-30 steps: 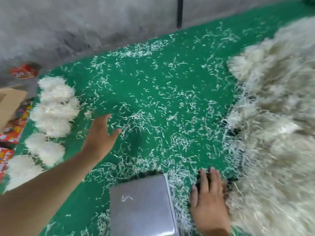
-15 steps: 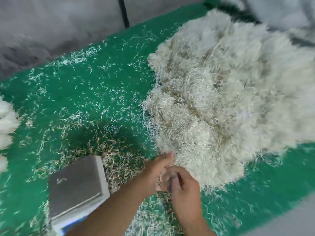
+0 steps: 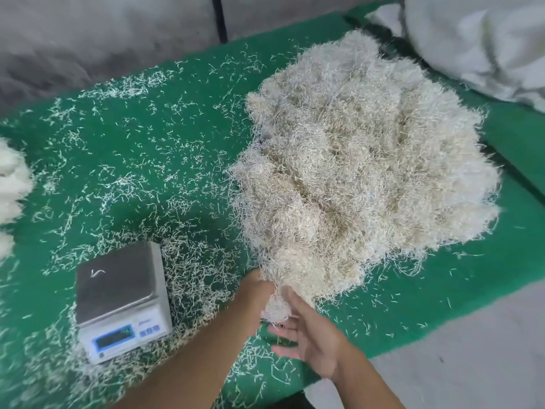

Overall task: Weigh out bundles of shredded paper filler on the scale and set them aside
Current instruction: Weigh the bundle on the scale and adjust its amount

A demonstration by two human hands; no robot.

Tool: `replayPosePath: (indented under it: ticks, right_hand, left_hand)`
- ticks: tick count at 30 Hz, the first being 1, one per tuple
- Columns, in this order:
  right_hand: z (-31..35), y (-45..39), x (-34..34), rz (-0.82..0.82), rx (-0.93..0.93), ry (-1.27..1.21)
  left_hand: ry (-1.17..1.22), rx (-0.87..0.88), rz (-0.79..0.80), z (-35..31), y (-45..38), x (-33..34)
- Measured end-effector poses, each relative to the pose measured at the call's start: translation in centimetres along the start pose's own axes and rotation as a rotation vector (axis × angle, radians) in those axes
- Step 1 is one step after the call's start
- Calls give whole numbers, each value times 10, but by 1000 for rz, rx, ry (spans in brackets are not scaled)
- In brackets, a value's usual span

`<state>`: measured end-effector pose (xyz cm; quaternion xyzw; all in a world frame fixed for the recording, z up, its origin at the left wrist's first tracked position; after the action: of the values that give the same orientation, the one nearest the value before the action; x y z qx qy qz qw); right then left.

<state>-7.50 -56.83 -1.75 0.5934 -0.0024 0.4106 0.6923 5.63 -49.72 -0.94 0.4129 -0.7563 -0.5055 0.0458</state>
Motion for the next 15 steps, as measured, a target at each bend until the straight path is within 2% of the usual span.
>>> replayPosePath:
  ticks: [4,9,12,15]
  right_hand:
    - [21,7,22,-45,-6,-198]
    - [39,11,40,-102,-40,-128]
    - [50,5,55,-110,-123,-196]
    - [62,7,77,-50,-234,-128]
  left_hand:
    - [-180,94,-16,10,30,-10]
    - [-333,192,-21,7,63,-38]
    - [-246,236,-10,-2,71,-55]
    - [-94,262,-37,-13,88,-69]
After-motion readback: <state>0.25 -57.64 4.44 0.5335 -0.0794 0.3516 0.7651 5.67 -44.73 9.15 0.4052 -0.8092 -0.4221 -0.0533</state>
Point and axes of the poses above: each hand's wrist, its own y-axis away from the middle knuckle, its own x-axis out of the palm, z = x × y, the point moved 3 cm from there along -y, towards the middle knuckle, and after that the axes turned 7 degrees about -y, right-handed, at the moved point
